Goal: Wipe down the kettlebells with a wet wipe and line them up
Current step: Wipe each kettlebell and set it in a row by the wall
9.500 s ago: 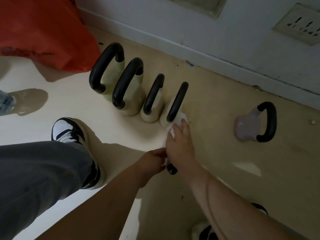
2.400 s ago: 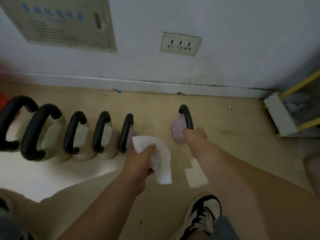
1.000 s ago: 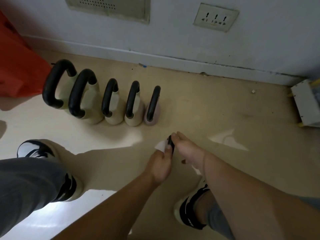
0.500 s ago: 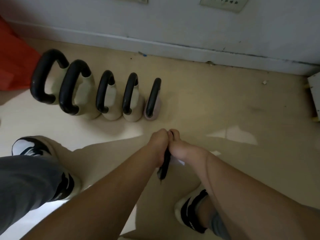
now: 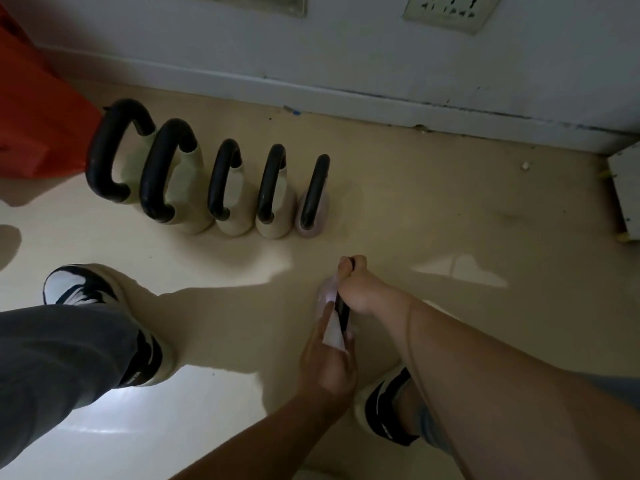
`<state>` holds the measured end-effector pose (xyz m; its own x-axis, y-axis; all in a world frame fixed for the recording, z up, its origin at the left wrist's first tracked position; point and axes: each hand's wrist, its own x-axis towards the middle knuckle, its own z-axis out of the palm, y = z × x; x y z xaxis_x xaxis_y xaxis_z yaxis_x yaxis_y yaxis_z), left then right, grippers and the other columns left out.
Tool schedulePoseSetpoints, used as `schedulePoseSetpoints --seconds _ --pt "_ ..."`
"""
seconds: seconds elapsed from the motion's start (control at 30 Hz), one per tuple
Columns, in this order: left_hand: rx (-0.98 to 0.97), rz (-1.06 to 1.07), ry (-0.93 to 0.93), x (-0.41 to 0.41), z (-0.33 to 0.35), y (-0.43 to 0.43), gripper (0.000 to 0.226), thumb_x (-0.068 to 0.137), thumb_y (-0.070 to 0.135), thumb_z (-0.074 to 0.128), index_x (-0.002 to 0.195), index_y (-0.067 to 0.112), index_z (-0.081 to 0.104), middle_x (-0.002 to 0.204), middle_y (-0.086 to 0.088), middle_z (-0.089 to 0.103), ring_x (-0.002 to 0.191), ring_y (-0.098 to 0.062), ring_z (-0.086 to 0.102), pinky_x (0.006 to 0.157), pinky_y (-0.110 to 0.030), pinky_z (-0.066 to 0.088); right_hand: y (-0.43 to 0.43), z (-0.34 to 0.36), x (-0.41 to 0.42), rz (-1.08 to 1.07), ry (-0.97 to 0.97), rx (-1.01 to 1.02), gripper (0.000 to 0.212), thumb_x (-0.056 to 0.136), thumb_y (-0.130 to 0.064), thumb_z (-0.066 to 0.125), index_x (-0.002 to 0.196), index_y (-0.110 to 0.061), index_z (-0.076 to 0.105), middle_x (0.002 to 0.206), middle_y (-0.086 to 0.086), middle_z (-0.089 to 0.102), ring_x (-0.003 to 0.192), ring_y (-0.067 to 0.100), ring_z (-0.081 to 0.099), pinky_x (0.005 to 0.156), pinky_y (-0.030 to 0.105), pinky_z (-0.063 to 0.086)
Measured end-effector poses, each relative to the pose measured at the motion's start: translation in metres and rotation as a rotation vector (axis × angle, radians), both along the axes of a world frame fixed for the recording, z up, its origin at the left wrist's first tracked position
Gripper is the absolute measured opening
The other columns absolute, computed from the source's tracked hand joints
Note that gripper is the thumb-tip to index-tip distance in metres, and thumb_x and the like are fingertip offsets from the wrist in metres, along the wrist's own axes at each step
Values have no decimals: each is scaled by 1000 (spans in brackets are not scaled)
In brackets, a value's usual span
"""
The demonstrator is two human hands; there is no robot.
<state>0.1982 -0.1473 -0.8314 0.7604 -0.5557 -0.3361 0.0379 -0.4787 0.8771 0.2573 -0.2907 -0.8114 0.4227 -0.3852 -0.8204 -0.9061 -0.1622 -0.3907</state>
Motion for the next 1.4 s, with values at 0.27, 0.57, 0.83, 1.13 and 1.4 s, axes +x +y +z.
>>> schedulePoseSetpoints --seconds 0.27,0.57,0.83,1.13,1.4 --pt "-162 -127 357 64 18 -24 42 102 5 48 140 24 49 111 -5 68 85 0 64 72 -21 50 -5 -7 4 -51 13 0 53 109 -49 18 149 -16 28 144 21 49 127 37 51 104 41 38" --pt "4 -336 -96 59 -2 -4 56 98 21 46 152 23 33 145 -2 50 130 -17 51 107 -29 44 -1 -1 -11 248 -239 -358 45 108 -26 31 153 -25 37 156 4 38 133 26 49 108 39 42" --pt "137 -307 -417 99 -7 36 17 99 22 49 111 25 61 95 0 58 83 -15 53 74 -32 47 17 20 -37 593 -189 -365 30 97 -44 44 110 -21 58 100 4 67 93 27 60 71 35 45" --pt "556 199 -39 143 18 59 47 106 39 37 124 2 61 130 -20 60 120 -37 56 103 -40 43 18 12 -13 839 64 -481 59 80 -75 56 111 -25 61 108 1 66 104 26 64 78 30 48" --pt "270 302 240 79 8 0 36 107 44 29 103 19 53 109 -5 57 87 -17 57 75 -27 45 21 -3 -1 788 128 -524 30 85 -44 62 107 -24 68 107 1 69 101 25 66 72 28 45"
